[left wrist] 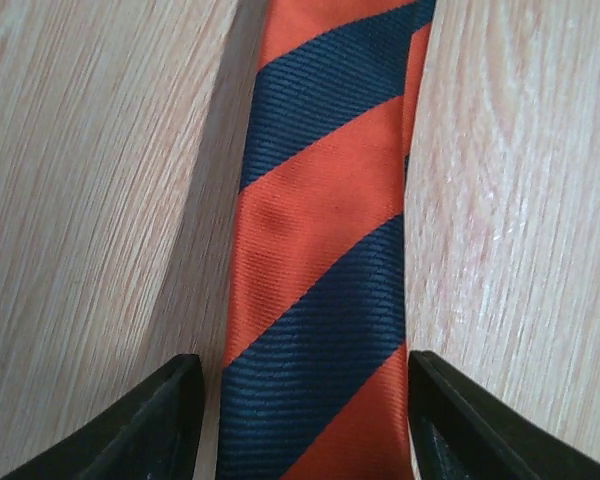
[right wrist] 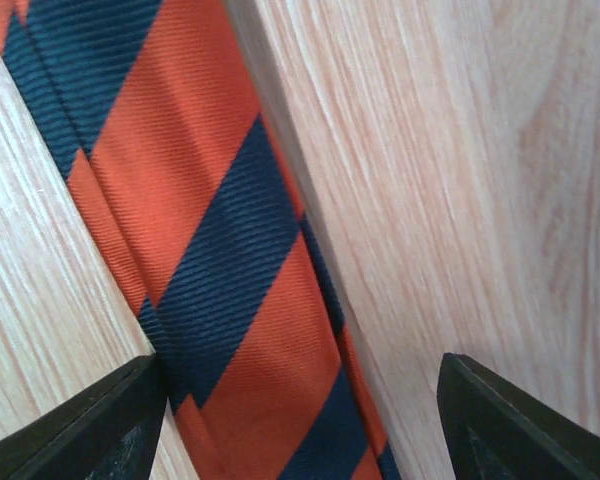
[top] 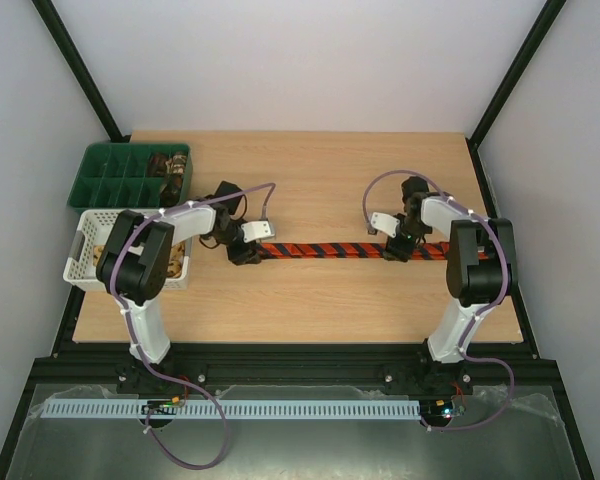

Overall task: Roll the ties
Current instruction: Smooth out the tie at the center of the board, then adjust the tie at the center of the board.

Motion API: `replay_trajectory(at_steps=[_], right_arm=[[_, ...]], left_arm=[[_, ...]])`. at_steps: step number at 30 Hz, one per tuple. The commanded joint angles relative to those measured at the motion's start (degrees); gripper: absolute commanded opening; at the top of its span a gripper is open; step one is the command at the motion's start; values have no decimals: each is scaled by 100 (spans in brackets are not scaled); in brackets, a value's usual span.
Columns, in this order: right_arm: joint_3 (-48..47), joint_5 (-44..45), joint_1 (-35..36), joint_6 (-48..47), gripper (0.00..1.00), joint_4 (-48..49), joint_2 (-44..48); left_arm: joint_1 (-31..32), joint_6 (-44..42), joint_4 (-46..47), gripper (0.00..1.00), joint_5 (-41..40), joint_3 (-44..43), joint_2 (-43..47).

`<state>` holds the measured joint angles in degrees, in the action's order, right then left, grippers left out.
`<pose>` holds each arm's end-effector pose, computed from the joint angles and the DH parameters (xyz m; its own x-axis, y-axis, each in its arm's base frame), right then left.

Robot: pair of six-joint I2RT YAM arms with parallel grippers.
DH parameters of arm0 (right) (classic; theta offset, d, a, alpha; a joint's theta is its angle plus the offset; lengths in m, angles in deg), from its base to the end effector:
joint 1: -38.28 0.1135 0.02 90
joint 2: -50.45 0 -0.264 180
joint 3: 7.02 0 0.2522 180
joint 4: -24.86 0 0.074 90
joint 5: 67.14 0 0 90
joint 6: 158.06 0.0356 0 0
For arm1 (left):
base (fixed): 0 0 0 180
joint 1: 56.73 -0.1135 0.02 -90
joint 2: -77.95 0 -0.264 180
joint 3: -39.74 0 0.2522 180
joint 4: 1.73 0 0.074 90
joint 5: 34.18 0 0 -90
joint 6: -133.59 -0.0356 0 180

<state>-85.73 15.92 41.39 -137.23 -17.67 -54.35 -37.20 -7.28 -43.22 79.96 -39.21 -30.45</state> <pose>0.3530 0.0235 0.1560 -0.2392 -0.9422 -0.2348 -0.9038 0.3044 -0.3007 0.3323 -0.1333 0.1394 -0.2279 0.8319 -0.5059 0.9630 0.2695 0.0094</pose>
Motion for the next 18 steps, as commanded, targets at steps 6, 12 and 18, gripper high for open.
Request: replay_trajectory(at_steps=[6,12,18], right_arm=[[-1166,-798,-13,1263,89,-726,212],[-2222,-2278,-21,3586,99,18,336],[-3864,-3831,228,5734,89,-536,-830]], left_arm=[[-405,-556,-283,69,578,114,476],[-708,-658,-223,71,947,165,821],[-715,-840,-303,72,996,244,848]])
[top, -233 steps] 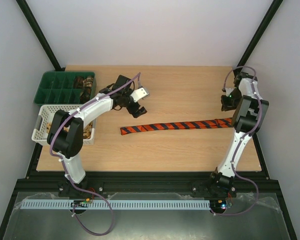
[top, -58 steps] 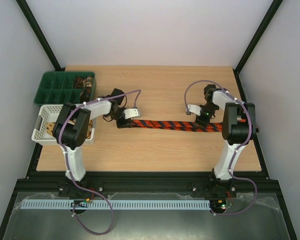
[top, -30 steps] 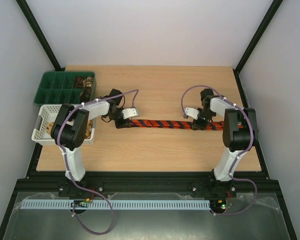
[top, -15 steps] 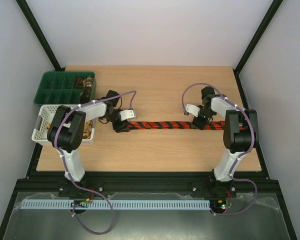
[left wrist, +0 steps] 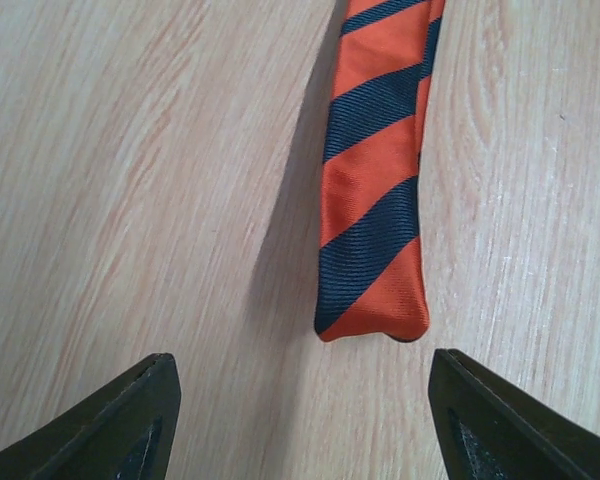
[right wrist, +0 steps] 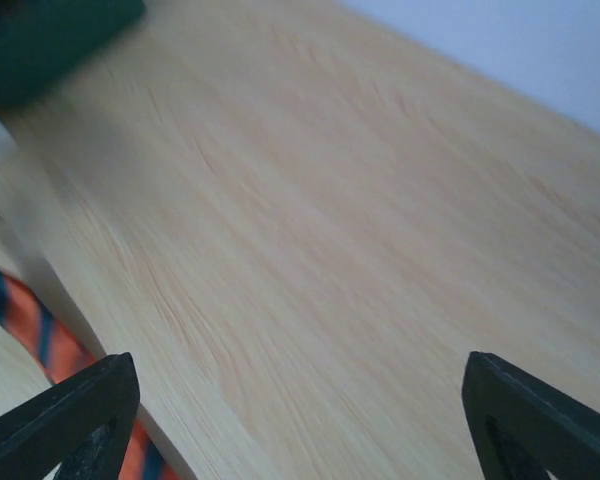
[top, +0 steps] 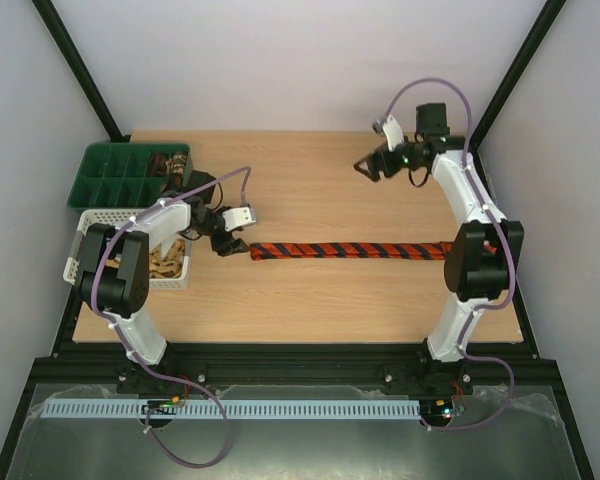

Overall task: Roll the ties
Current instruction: Adjust the tie at the center of the board.

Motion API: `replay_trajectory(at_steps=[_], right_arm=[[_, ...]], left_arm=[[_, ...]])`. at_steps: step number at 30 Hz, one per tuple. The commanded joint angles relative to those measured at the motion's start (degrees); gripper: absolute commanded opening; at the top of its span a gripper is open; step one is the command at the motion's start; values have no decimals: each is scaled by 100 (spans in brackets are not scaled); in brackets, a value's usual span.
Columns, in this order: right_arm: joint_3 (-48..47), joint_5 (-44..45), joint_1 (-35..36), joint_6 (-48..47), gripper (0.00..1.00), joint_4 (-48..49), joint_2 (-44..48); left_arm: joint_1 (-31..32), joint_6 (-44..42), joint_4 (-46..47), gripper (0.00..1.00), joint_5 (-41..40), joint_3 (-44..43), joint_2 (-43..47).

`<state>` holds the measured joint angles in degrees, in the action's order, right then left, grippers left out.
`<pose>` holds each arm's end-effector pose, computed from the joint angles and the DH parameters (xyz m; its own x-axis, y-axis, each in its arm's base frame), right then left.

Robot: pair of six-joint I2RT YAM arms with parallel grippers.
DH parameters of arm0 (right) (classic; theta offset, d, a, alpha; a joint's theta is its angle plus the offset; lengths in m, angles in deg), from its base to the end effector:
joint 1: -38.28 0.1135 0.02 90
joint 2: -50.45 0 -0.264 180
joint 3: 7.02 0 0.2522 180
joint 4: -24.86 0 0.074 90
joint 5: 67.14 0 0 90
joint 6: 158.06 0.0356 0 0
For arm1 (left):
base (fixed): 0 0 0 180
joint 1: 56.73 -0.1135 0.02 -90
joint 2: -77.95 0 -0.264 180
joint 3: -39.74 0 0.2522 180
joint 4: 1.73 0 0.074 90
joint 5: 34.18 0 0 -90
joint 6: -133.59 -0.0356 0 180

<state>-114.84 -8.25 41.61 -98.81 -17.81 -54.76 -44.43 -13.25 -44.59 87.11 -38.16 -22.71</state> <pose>0.4194 0.0428 0.3125 -0.3249 -0.4574 -0.8278 -0.7105 0.6957 -0.1055 0.3327 -0.0915 0.1803 -0.1590 0.7669 -0.6218 0.9591 0.2693 0.0868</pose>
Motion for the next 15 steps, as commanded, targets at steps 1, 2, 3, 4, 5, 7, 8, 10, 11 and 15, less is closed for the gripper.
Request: replay_trajectory(at_steps=[1,2,3,4,5,7,8,10,11,15], right_arm=[[-1077,-1563,305,2184,87,-558,-962],[-1038,-1641,413,2595,86,-399,-1083],[-940,-1797,522,2988,85,-227,-1179],[-842,-1937,656,3242,83,-91,-1272],[-732,-2003,820,3615,81,56,-1354],[-544,-2189,1157,4030,76,273,-1495],[-465,-2250,1332,4175,74,359,-1569],[-333,-2391,1658,4363,69,465,-1706],[-294,-2455,1796,4404,66,458,-1784],[-341,-2388,2314,4155,50,75,-2201]], left_arm=[[9,-211,-145,71,257,147,71],[10,-167,-98,71,227,174,77],[10,-133,-74,71,199,192,89],[14,-108,-82,71,190,197,95],[29,-88,-100,71,169,192,97],[87,-53,-109,70,47,231,120],[107,-55,-94,69,-4,265,133],[134,1,-18,69,-101,357,137],[140,34,17,69,-119,383,124],[240,203,173,67,-165,457,48]])
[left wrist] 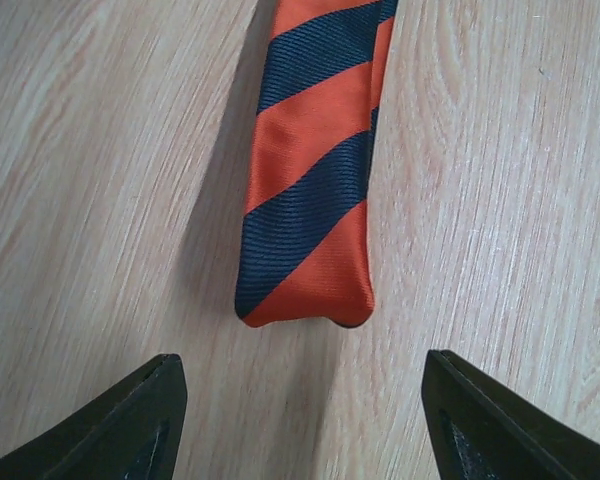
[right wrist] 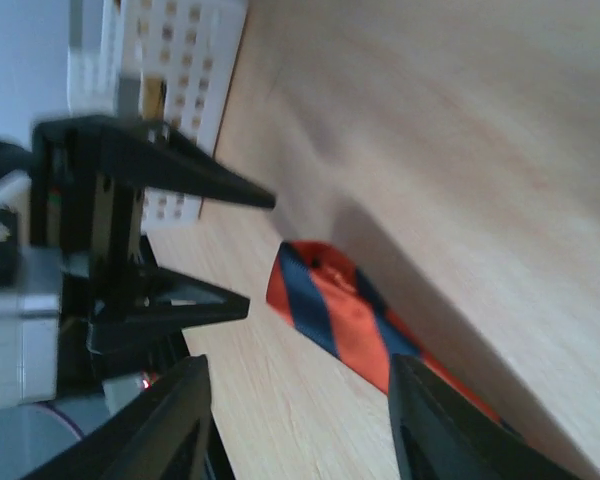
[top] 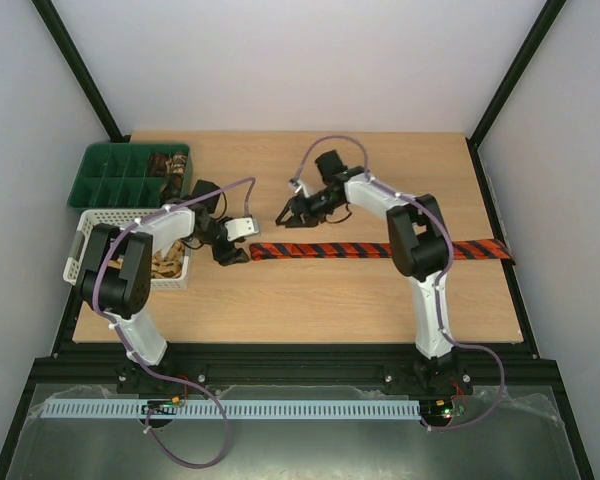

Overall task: Roll the ties
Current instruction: Adjust the tie at the center of the board.

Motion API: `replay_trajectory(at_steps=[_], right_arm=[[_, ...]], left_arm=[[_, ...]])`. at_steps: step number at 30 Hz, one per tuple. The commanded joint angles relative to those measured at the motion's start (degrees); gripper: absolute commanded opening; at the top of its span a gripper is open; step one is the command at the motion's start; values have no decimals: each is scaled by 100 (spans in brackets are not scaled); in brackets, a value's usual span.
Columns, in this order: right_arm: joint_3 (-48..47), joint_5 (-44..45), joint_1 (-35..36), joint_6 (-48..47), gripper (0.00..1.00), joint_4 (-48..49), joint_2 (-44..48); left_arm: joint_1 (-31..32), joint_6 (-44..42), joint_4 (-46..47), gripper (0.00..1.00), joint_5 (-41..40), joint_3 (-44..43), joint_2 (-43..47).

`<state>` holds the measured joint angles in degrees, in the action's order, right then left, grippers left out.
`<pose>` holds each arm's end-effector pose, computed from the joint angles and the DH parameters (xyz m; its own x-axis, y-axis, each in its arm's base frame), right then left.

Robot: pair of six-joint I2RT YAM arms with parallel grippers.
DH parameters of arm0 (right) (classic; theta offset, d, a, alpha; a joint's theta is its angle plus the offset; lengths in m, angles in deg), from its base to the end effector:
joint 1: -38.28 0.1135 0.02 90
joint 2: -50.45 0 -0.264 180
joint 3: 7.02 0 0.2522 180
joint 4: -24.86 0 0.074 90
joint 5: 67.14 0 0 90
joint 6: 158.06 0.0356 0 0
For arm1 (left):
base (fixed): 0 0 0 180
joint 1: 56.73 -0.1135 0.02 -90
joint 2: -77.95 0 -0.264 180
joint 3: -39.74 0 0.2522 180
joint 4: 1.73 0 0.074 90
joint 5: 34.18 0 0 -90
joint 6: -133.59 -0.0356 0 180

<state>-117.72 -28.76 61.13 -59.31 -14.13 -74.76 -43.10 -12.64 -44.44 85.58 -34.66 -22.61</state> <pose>0.4255 0.2096 0.1888 -0.8342 -0.2490 -0.4920 -0.5503 0.4340 0.7133 0.3190 -0.0955 0.1640 -0.1893 0.7884 -0.5853 0.9639 0.2628 0.0423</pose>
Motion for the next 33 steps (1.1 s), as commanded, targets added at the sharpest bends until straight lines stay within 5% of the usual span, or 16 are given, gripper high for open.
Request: replay_trajectory(at_steps=[1,13,33], right_arm=[[-38,-265,435,123,47,-379,-271],[328,404,873,-577,11,-619,-449],[795,719,888,-801,3,-586,319]], left_arm=[[158,139,183,67,-26,118,17],[271,-122,246,66,28,277,161],[179,-265,483,64,261,782,321]])
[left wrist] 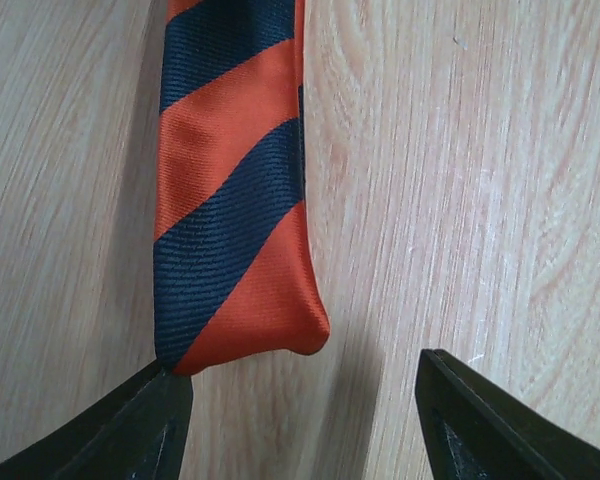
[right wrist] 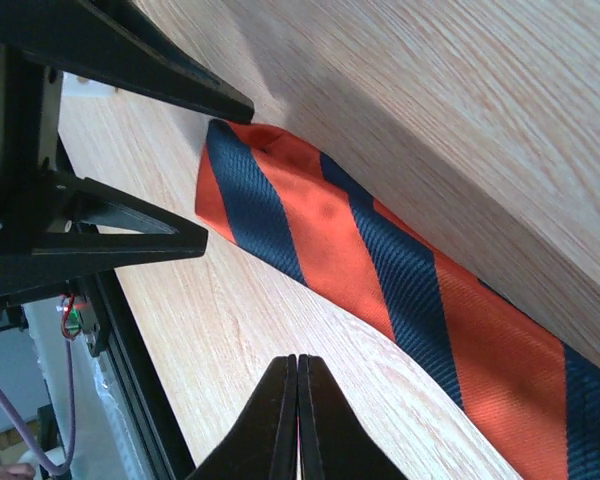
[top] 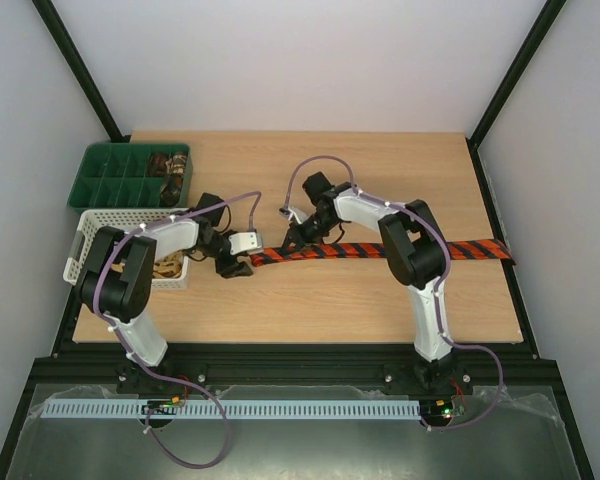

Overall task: Roll the ties
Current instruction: Adjust the tie at the center of the board, then pick up the tie from the center of the board.

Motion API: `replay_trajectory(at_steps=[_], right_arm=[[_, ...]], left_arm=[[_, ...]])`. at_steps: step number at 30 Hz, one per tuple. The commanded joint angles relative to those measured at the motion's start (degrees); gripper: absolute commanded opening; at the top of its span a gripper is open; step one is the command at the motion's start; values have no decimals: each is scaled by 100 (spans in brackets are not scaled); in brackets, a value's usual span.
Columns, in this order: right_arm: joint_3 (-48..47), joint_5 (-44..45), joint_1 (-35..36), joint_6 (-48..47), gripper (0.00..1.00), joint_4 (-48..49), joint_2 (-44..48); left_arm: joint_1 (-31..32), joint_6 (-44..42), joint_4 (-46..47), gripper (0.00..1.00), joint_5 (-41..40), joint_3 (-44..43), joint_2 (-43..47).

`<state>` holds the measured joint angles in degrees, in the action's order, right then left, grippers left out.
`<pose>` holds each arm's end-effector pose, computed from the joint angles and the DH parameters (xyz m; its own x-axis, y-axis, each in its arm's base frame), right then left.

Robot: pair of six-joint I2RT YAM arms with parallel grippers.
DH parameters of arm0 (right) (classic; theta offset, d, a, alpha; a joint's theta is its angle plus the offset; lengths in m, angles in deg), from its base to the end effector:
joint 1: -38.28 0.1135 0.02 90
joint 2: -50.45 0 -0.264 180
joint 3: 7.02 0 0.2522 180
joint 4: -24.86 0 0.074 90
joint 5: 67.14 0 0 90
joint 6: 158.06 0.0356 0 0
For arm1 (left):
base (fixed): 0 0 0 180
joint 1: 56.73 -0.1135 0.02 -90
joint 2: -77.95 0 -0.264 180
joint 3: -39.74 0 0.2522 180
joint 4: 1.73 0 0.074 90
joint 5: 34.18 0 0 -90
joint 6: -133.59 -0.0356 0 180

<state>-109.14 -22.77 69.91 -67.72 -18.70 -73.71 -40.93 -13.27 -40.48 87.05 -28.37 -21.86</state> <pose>0.3637 0.2539 0.1473 -0.7791 -0.4750 -0.4092 -0.6136 0.4434 0.6534 0.2976 -0.1034 0.1427 -0.1610 0.7897 -0.5920 0.9778 0.2091 0.0131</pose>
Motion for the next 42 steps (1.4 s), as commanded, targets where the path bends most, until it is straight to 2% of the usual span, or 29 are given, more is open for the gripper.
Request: replay_trajectory(at_steps=[1,5,9,14,18,20,23,25,27,32,35,39,42], right_arm=[[-64,107,9,158,3,-22,195],[-9,-145,9,494,1,259,52],[352,-127,9,536,1,600,117],[441,-127,-105,393,1,441,282],[507,-56,-235,371,2,464,325],[501,-219,-330,516,2,527,310],[488,-195,-351,631,2,654,251],[409,-212,-351,782,2,680,160],[415,-258,-344,901,1,791,118],[324,-356,-263,968,1,823,-19],[217,-236,-224,1039,1,890,-86],[-6,-127,-150,1063,2,764,-283],[1,6,-104,1030,1,702,-342]], left_arm=[[-38,-187,152,64,49,182,251],[-44,-95,341,63,-100,241,228],[9,353,756,65,-192,269,167],[361,653,935,67,-479,172,-74],[561,536,948,67,-500,134,-257],[629,457,927,63,-655,58,-343],[590,476,1037,46,-894,-30,-443],[533,378,711,38,-804,-257,-611],[530,337,615,33,-827,-405,-693],[530,-40,665,28,-978,-397,-657],[524,-303,636,30,-1133,-364,-688],[458,-248,584,56,-1086,-422,-683],[294,-307,226,59,-896,-546,-718]])
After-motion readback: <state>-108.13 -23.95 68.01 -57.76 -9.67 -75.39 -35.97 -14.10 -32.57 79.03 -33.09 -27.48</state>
